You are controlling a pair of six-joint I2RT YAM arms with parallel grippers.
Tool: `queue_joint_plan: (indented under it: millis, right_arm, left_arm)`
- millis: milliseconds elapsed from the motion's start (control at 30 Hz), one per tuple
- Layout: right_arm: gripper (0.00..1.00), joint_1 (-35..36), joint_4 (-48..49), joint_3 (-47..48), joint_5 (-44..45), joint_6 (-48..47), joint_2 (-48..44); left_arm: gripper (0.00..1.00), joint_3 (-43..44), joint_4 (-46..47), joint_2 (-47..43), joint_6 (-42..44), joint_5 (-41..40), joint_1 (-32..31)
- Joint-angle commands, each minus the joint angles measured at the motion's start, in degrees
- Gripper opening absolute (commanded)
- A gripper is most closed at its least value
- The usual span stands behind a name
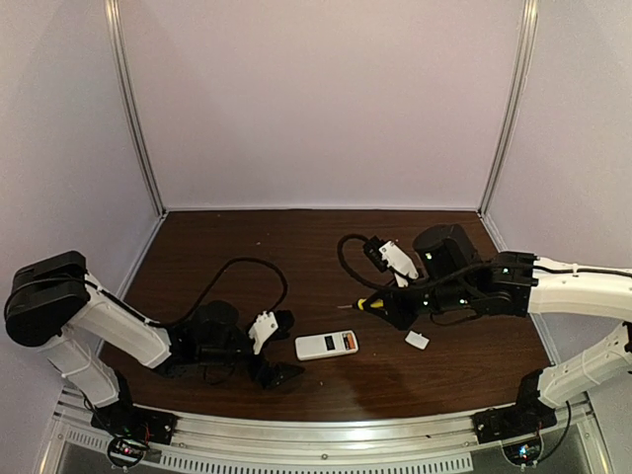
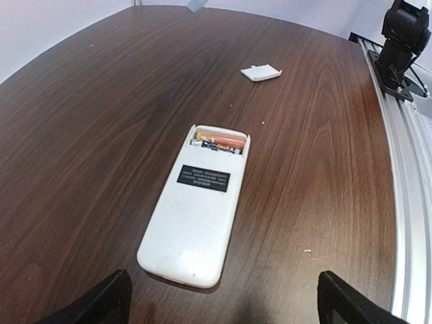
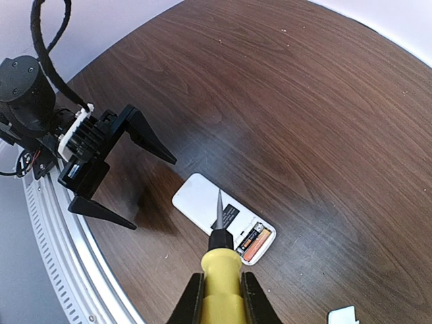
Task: Unload the batteries from the remote control
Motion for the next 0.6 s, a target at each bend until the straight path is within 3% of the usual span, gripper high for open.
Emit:
queue_joint_plan:
  millis: [0,233,567]
  right_arm:
    - [0.0,-0.34,1.16,-0.03,-0.03,-0.14,-1.43]
    - [0.0,-0.34,1.07,-0.96,0.16,0.28,-2.37]
    - [0.0,-0.31,-0.41,-4.75,2.49,2.53,-8.01]
  left_arm:
    - [0.97,-0.3,6.79,3.45,1.8,0.5,0.22]
    - [0.97,0.46,9.51,7.27,3.17,0.8,0.94]
    - [0.97,4.24,9.22,11.95,7.34,10.01,4.79]
